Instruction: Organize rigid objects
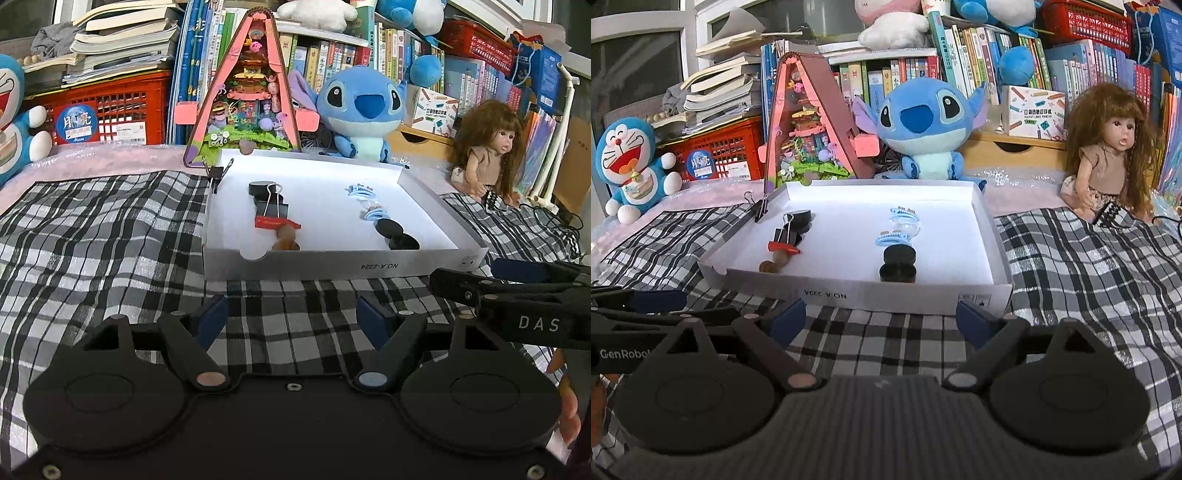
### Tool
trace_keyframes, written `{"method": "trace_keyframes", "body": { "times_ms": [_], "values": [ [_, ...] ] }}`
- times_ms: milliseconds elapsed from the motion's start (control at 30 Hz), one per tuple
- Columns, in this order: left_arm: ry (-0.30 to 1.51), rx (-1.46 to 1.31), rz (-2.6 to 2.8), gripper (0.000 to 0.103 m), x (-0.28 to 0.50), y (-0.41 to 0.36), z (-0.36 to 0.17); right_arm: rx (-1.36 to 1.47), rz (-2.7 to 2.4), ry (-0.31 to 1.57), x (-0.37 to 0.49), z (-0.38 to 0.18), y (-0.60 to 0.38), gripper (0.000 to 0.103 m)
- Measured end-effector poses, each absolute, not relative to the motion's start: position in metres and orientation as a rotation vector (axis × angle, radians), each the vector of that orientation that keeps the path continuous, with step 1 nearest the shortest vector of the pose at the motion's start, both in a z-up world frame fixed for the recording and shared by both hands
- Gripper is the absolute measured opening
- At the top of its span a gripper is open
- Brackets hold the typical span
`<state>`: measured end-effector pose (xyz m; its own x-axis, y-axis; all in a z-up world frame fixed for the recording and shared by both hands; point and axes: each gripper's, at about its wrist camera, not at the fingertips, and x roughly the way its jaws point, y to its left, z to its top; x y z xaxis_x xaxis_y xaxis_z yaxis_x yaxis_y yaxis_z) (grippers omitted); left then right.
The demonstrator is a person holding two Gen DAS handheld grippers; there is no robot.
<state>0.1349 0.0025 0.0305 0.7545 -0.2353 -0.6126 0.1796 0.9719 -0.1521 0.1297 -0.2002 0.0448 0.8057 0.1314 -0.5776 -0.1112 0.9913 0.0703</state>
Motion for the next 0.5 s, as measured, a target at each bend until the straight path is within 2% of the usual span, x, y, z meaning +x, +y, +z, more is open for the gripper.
{"method": "trace_keyframes", "body": {
  "times_ms": [500],
  "values": [
    [0.683, -0.07, -0.196, 0.076, 0.1321, 0.0024, 0.0216, 0.031, 0.116, 0.63, 0.1254, 0.0372, -0.2025, 0.097]
  ]
}}
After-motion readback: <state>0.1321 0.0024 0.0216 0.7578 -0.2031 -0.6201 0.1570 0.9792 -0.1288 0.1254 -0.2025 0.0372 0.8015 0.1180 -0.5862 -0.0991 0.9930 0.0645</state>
